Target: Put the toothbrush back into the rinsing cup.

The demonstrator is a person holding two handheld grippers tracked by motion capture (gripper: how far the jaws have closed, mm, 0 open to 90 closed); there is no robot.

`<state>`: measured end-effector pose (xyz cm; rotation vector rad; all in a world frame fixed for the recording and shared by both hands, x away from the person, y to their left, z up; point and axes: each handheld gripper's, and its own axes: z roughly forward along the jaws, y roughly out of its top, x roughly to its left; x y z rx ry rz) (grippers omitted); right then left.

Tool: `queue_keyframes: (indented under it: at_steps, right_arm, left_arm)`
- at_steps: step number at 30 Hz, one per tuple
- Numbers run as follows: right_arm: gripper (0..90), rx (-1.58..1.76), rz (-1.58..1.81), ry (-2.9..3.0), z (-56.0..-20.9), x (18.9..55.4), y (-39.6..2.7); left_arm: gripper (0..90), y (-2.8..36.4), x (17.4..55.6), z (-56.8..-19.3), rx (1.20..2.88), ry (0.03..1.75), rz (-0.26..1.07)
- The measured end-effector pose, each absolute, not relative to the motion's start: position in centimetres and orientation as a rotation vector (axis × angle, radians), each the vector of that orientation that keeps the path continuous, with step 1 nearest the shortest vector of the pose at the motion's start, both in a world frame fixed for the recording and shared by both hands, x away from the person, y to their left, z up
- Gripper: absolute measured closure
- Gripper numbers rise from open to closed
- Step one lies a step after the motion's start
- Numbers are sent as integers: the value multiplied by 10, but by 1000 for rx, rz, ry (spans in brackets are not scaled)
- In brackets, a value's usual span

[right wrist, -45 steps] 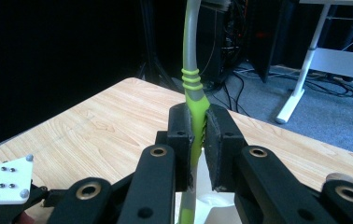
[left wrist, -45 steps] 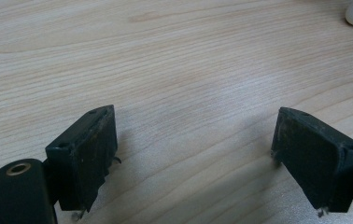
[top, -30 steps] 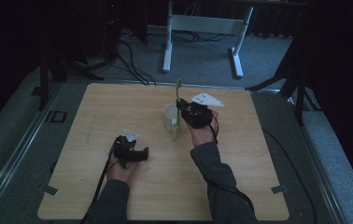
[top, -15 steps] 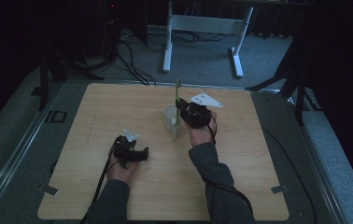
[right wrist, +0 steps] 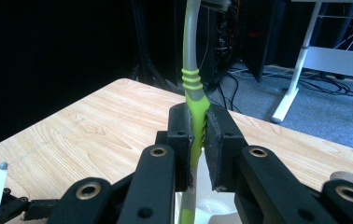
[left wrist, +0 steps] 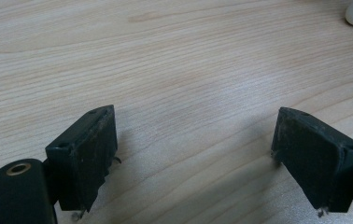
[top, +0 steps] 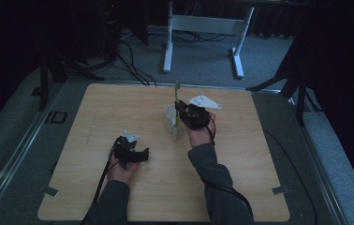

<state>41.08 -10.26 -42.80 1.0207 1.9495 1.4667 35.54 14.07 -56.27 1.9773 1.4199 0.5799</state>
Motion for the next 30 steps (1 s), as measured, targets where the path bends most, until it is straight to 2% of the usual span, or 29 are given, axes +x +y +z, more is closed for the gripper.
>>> queue_keyframes:
  at_steps: [30]
  right_arm:
    - [806, 997, 1428, 1990, -441, 405, -105]
  left_arm:
    - [146, 141, 355, -563, 1976, 1420, 581]
